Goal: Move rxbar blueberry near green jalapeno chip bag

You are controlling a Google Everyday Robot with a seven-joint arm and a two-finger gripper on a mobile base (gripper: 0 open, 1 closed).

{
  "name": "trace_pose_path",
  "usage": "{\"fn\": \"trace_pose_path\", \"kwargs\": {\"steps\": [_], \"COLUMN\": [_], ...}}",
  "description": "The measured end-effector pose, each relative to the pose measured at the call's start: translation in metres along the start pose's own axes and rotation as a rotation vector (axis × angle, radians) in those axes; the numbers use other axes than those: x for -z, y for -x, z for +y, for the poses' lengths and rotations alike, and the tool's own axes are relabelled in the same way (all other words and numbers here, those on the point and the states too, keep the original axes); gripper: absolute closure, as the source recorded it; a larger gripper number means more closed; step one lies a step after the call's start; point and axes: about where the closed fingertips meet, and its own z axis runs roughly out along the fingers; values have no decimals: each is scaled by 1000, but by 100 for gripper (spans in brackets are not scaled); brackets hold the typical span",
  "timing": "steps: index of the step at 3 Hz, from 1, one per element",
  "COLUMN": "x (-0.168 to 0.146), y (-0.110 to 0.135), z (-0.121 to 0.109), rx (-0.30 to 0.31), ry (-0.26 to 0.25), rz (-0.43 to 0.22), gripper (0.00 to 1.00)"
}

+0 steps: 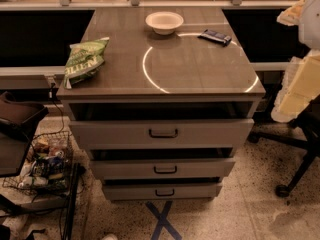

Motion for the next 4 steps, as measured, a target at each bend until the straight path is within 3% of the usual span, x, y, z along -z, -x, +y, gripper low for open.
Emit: {"fn": "trace_pose_path", "kwargs": {"steps": [1,2,3,4], "x": [0,-2,-10,-25], "y": [0,-9,-37,-68], "z": [0,-19,-76,-143], "rx": [0,-15,-93,-186], "ry": [0,-57,-191,-307], "rz": [0,-29,-92,-201], "gripper": [0,0,0,0]}}
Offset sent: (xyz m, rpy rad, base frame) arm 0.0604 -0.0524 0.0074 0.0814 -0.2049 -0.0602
